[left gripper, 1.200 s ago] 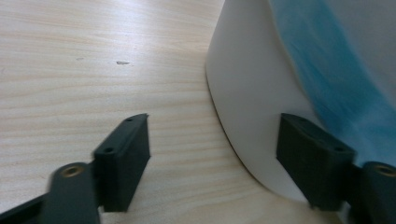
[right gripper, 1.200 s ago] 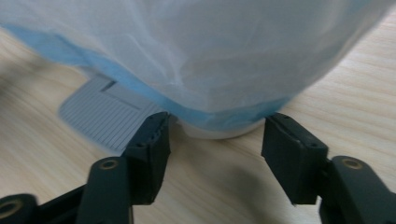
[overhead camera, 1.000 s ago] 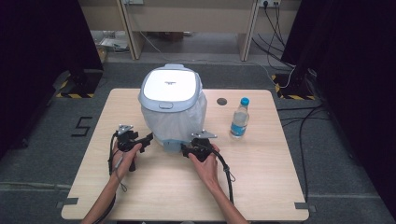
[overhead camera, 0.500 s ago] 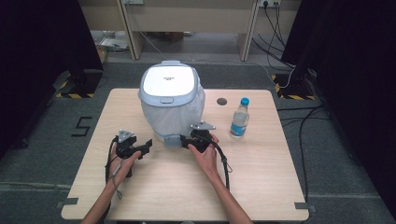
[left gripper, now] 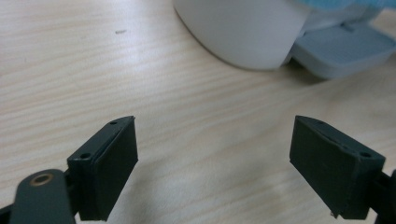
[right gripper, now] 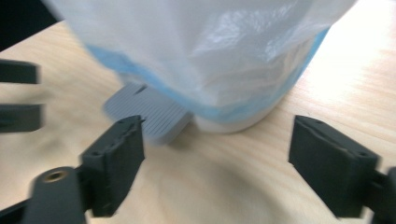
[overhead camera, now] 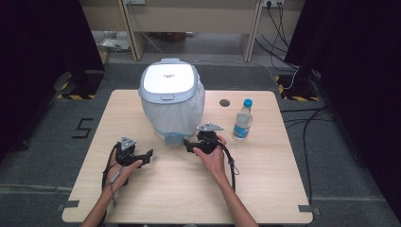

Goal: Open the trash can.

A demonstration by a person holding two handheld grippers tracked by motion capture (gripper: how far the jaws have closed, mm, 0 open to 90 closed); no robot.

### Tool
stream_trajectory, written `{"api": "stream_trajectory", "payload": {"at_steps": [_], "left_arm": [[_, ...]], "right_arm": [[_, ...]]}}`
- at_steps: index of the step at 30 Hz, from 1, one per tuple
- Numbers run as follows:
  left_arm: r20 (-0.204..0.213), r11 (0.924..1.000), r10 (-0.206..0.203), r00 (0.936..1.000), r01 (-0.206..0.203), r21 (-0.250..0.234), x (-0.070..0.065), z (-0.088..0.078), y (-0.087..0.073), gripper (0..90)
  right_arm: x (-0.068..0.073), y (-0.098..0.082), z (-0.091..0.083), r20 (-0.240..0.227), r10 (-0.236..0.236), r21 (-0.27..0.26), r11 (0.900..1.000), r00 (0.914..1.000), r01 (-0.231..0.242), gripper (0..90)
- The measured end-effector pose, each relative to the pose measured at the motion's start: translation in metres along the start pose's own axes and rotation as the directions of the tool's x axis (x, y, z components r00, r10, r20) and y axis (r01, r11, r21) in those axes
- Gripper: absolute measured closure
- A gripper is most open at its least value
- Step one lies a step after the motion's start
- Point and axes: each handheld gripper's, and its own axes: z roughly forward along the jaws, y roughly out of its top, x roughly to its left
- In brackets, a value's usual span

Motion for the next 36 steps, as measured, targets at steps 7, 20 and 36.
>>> {"api": "stream_trajectory", "payload": {"at_steps": [7, 20, 36], "left_arm": [[0.011, 0.9981, 0.022, 0.9997, -0.023, 0.057, 0.002, -0.001, -0.002, 23.2], [0.088, 0.9865, 0.071, 0.9936, -0.057, -0.154, -0.010, -0.039, 0.031, 88.9], [0.233, 0.9484, 0.084, 0.9689, -0.006, -0.317, -0.027, -0.085, 0.106, 89.6]], "right_arm": [[0.008, 0.009, -0.047, -0.017, -0.097, -0.081, 0.992, 0.9951, 0.096, 30.7], [-0.003, -0.020, -0.057, 0.001, -0.087, -0.007, 0.996, 0.9962, 0.087, 36.5], [-0.028, -0.061, -0.082, 0.107, -0.082, 0.080, 0.994, 0.9909, 0.074, 35.7]]}}
